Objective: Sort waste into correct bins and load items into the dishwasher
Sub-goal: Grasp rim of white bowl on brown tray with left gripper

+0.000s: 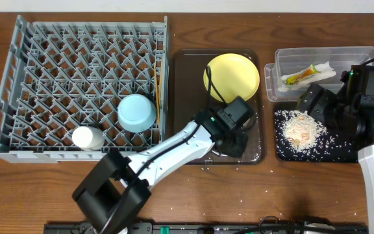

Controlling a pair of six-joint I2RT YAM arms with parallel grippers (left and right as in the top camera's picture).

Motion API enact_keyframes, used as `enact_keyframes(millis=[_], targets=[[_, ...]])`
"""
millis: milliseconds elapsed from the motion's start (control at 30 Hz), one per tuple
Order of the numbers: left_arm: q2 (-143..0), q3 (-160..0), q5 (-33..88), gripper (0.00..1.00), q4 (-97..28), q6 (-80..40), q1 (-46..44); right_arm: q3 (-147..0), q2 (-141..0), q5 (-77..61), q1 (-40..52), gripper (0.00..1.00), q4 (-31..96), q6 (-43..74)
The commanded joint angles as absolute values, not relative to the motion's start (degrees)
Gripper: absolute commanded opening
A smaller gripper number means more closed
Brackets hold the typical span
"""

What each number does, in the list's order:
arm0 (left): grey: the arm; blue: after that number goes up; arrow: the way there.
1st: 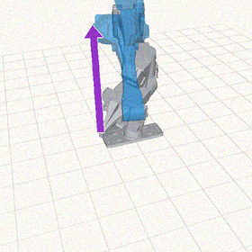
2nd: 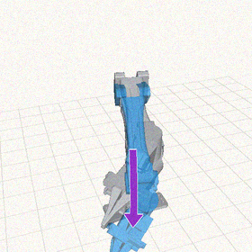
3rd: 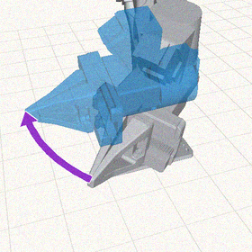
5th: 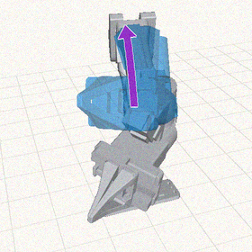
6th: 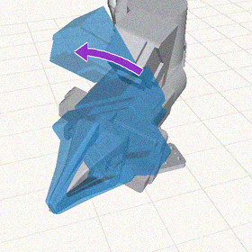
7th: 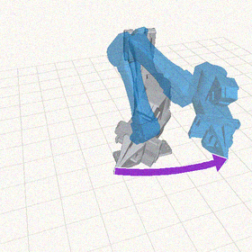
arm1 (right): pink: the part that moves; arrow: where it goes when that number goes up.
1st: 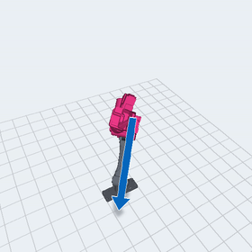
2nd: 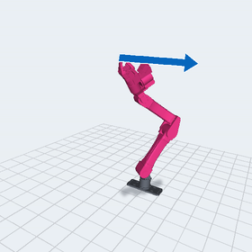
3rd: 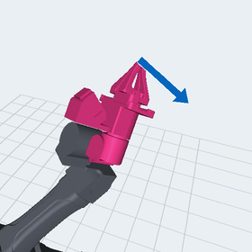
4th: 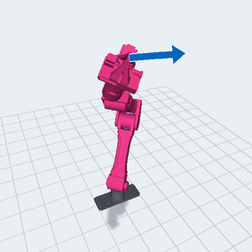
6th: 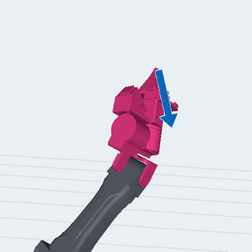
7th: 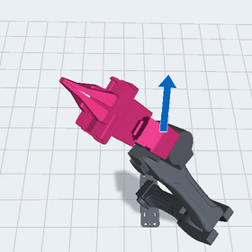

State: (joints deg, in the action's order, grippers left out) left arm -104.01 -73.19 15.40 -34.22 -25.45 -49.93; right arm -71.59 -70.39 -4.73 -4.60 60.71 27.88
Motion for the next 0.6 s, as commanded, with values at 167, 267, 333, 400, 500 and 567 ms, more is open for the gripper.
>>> enact_keyframes(millis=[167,267,333,400,500,567], targets=[[-103.4,-72.6,4.0,0.55,-37.7,-24.0,-38.0,-71.4,-70.1,-5.0,-4.1,0.99,61.1,27.6],[-105.7,-72.2,11.2,0.50,-35.3,-18.2,-36.3,-71.4,-70.1,-5.0,-4.1,0.99,61.0,27.6],[-107.7,-72.2,16.7,0.46,-33.7,-16.1,-36.4,-71.4,-70.1,-5.0,-4.1,0.99,60.9,27.6],[-109.5,-72.2,18.6,0.43,-33.3,-15.8,-36.6,-71.4,-70.1,-5.0,-4.1,0.99,60.9,27.6],[-111.5,-72.2,18.9,0.36,-33.5,-15.2,-36.6,-71.4,-70.1,-5.0,-4.1,0.99,60.9,27.6],[-112.7,-72.2,18.9,0.24,-33.5,-15.2,-36.6,-71.4,-70.1,-5.0,-4.1,0.99,60.9,27.6]])
